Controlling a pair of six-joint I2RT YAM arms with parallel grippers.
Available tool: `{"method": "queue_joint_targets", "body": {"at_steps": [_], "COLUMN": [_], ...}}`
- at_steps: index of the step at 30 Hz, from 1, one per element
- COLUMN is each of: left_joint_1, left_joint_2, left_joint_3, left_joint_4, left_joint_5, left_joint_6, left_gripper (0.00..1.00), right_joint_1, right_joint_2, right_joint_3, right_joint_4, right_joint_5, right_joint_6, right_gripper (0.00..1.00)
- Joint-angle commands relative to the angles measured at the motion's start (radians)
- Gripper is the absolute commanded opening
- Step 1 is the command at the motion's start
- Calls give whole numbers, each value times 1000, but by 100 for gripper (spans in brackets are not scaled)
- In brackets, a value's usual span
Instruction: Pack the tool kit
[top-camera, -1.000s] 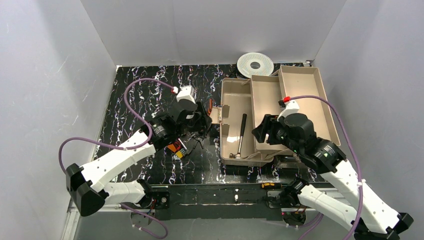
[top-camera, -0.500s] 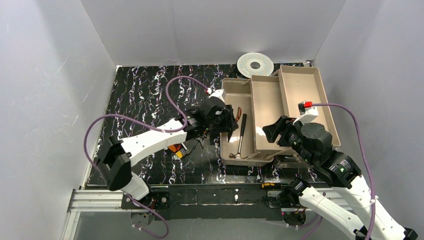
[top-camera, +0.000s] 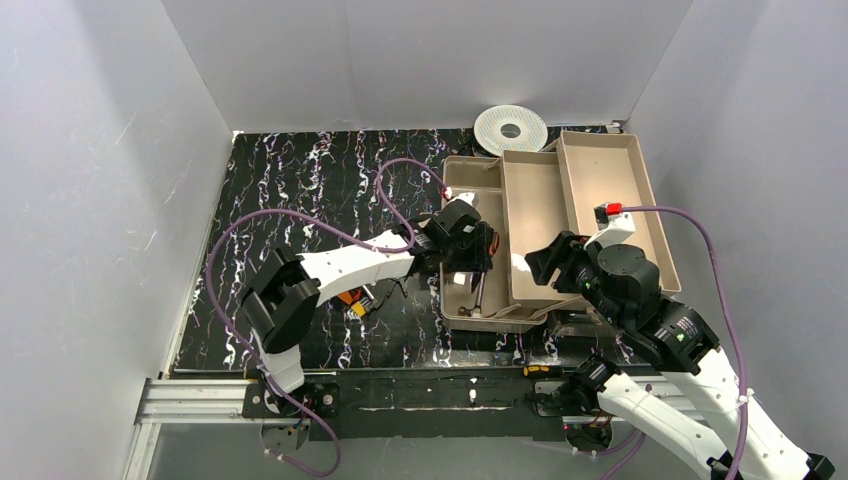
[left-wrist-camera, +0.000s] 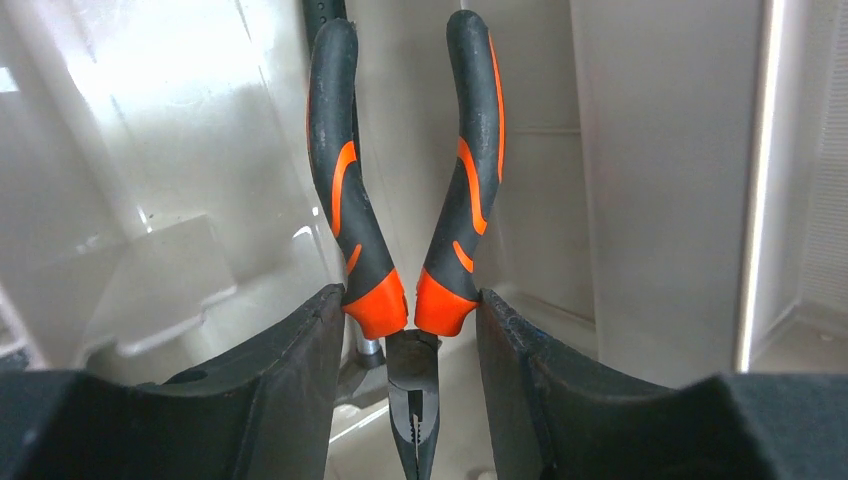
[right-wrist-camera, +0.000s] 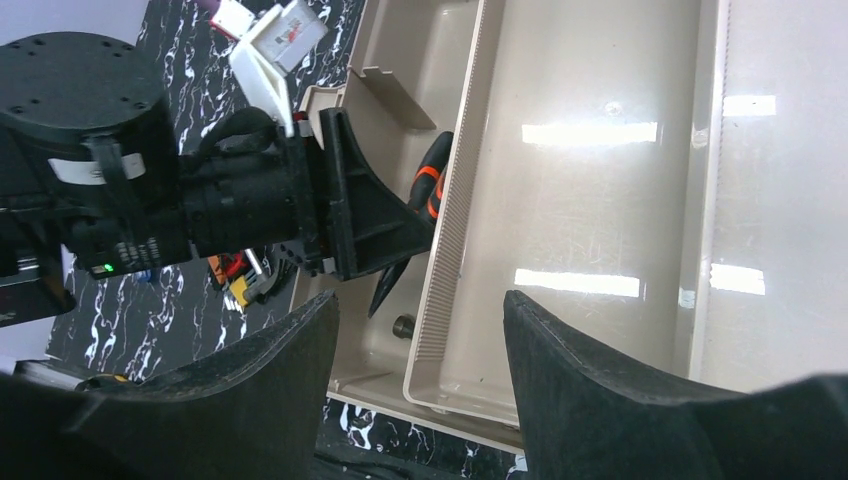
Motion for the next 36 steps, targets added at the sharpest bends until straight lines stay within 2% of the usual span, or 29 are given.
{"method": "queue_joint_targets", "body": {"at_steps": [1, 7, 14, 18, 22, 24, 26, 30, 36], "left_joint_1": [-7, -7, -7, -6, 10, 39, 108, 259, 397], "left_joint_2": [29, 0, -174, -328, -512, -592, -646, -688, -610], "left_joint_3": [72, 89, 69, 44, -78, -140, -187, -273, -380], "left_joint_4": [6, -47, -197, -379, -499, -514, -523, -501, -428], "left_joint_5": [29, -23, -157, -373, -634, -715, -707, -606, -545], "left_joint_6": [8, 12, 64, 111, 56, 30, 7, -45, -134], "left_gripper": [20, 57, 88, 98, 98, 98, 98, 90, 77], "right_joint_1": [-3, -3, -3, -3, -3, -3, -3, -3, -3], "right_joint_2": [-17, -18, -8, -7, -7, -5, 2, 17, 14], "right_joint_3": [6, 8, 9, 3, -11, -18, -22, -24, -25], "right_joint_4": [7, 1, 5, 4, 19, 33, 45, 52, 48], "right_joint_5": [31, 40, 28, 22, 15, 6, -4, -19, -37], "right_joint_6": [1, -2, -4, -4, -3, -2, 0, 3, 6], "right_gripper": [69, 69, 69, 69, 69, 69, 69, 69, 69]}}
